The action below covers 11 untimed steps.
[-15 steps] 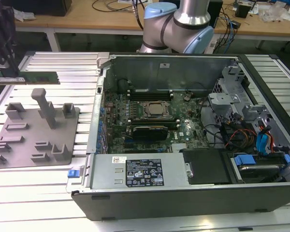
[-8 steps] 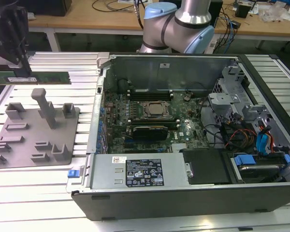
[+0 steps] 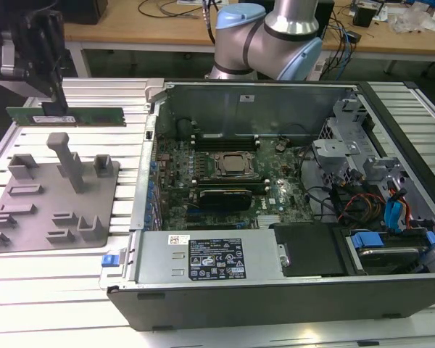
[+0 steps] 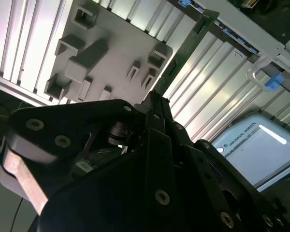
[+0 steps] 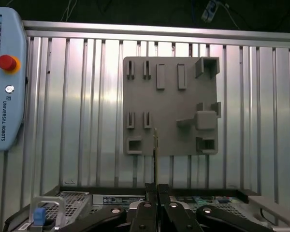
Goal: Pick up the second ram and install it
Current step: 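Pick up the second ram and move it above second insertion slot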
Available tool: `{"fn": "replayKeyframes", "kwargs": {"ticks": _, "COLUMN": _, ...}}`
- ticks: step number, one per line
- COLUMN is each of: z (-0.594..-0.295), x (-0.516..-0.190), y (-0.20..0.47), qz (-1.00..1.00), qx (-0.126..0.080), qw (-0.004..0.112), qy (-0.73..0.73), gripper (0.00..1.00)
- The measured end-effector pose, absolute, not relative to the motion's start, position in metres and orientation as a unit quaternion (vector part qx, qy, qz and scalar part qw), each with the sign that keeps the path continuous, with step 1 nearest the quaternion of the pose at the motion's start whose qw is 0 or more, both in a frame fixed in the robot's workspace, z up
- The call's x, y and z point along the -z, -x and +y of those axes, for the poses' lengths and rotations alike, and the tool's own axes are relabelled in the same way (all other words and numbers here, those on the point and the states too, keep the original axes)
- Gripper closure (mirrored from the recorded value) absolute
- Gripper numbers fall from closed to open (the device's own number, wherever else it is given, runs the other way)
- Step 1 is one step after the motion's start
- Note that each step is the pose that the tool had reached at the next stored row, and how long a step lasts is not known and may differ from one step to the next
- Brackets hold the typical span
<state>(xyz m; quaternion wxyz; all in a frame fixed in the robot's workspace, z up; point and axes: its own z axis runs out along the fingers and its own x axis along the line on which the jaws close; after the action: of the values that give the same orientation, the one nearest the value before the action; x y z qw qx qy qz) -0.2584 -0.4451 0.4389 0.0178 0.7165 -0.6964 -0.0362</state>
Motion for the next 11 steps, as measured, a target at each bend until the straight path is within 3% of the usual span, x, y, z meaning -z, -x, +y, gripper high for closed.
{"fn": "replayKeyframes", "kwargs": {"ticks": 11, "z": -0.445, "x": -0.439, "y": 0.201, "qz": -0.696, "qx": 0.038, "qw": 0.02, "qy": -0.716, "gripper": 0.9}}
